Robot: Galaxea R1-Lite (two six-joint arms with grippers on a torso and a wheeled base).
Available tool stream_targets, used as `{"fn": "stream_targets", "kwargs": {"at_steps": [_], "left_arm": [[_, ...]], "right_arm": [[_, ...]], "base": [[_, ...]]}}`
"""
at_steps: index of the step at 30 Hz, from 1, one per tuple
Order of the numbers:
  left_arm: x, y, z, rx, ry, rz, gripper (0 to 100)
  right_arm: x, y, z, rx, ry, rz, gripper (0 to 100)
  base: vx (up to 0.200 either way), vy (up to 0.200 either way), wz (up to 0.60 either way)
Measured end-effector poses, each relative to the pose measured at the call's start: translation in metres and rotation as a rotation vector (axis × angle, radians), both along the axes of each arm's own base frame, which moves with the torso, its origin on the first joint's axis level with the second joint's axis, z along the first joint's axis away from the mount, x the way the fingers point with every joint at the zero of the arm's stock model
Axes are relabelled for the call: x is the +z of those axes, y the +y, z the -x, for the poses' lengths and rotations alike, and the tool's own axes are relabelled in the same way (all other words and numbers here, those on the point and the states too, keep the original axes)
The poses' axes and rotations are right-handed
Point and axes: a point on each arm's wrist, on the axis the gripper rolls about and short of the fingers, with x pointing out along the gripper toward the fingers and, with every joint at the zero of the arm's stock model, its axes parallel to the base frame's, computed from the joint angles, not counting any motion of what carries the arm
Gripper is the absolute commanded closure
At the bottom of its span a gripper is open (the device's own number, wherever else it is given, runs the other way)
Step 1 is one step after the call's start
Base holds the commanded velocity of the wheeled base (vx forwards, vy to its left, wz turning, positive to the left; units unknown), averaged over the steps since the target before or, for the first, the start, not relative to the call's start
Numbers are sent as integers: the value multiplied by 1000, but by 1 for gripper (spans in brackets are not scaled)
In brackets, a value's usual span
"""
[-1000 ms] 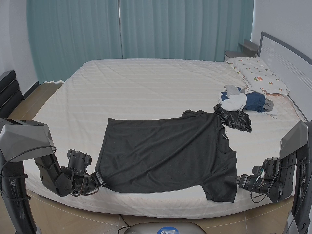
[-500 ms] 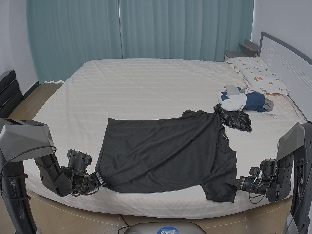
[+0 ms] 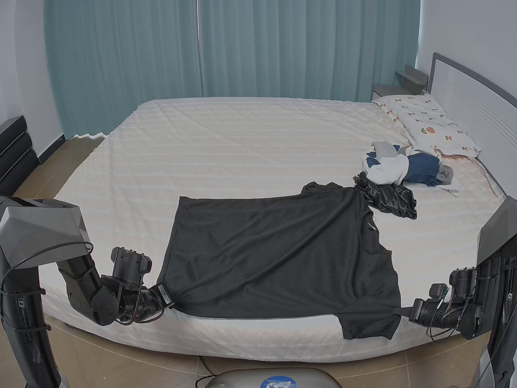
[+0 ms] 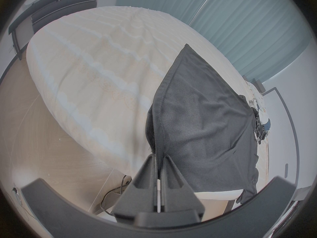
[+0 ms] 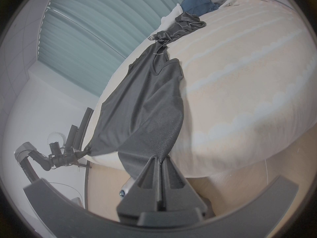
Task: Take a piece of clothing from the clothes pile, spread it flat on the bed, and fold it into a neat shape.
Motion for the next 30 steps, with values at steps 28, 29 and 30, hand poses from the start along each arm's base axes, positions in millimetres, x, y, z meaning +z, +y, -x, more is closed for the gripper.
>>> {"fn": "stream_targets", "kwargs": {"at_steps": [28, 29, 30], "left_arm": [[-2, 4, 29, -93, 40, -227, 100], [-3, 3, 31, -99, 44, -237, 100], [-4, 2, 33, -108, 51, -249, 100]], "right_arm": [[15, -6, 48, 190, 154, 138, 100], [17, -6, 49, 195, 153, 143, 100], [19, -6, 50, 199, 152, 148, 100]], "base": [[0, 0, 0], [0, 0, 0], [0, 0, 0]]}}
